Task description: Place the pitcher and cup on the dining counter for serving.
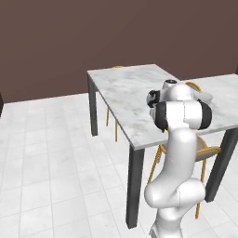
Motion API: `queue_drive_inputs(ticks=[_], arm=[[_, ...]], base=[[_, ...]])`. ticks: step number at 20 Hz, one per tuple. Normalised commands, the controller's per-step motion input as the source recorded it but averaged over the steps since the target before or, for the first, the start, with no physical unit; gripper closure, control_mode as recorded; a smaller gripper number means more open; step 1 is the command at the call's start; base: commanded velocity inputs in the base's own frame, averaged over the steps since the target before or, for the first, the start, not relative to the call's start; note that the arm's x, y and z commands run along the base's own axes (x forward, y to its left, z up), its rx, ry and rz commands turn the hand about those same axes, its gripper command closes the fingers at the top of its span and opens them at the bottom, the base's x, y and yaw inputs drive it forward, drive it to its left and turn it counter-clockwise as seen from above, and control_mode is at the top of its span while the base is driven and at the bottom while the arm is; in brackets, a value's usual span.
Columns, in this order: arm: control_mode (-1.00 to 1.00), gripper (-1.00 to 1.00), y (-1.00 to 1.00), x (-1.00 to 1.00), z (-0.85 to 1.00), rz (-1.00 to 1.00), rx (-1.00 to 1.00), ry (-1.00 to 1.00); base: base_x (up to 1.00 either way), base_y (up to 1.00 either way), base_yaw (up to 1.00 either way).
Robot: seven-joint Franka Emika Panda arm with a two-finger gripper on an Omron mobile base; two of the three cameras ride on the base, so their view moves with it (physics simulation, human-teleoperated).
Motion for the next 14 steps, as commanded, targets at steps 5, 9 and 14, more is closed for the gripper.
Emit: queue_drive_inputs(ticks=[5,9,14], arm=[[-1.00,1.00,-0.07,0.15,-0.33,0.00,0.00,0.00],[-1.00,1.00,0.00,0.03,-0.11,0.00,0.00,0.00],[-1.00,-1.00,0.00,0.00,0.00,0.00,0.00,0.00]], base=[[0.00,0.00,0.00],[0.00,0.00,0.00],[0.00,0.00,0.00]])
